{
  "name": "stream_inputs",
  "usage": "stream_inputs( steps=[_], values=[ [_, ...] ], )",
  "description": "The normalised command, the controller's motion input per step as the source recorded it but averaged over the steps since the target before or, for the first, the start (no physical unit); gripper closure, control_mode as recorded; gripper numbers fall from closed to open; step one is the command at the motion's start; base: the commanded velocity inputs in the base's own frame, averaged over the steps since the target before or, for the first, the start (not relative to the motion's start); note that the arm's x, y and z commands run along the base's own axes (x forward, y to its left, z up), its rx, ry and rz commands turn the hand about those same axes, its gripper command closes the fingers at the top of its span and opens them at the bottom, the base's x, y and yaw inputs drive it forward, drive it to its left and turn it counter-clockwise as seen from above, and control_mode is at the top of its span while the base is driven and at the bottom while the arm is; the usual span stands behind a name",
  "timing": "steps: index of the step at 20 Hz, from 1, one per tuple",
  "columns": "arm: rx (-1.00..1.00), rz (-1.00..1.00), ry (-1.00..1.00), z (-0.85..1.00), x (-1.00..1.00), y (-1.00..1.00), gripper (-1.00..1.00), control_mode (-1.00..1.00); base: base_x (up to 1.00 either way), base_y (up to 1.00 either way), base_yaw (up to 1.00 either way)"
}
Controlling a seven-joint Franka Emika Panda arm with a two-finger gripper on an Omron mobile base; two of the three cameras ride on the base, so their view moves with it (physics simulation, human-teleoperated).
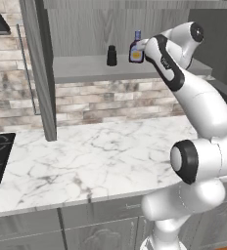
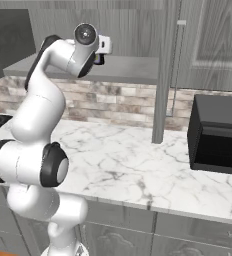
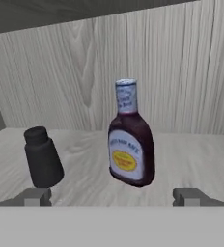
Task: Move the shaker and condiment bottle from the cabinet to the dining counter.
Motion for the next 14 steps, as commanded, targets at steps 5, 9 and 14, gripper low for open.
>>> stream_inputs(
  steps=[5, 9, 14],
  values=[
    [0.0, 0.0, 0.0, 0.02, 0.3, 0.0, -1.0, -1.0, 0.0, 0.0, 0.0],
    [0.0, 0.0, 0.0, 0.05, 0.32, -0.02, -1.0, -1.0, 0.0, 0.0, 0.0],
    [0.0, 0.0, 0.0, 0.01, 0.36, 0.0, -1.0, -1.0, 0.0, 0.0, 0.0]
  ],
)
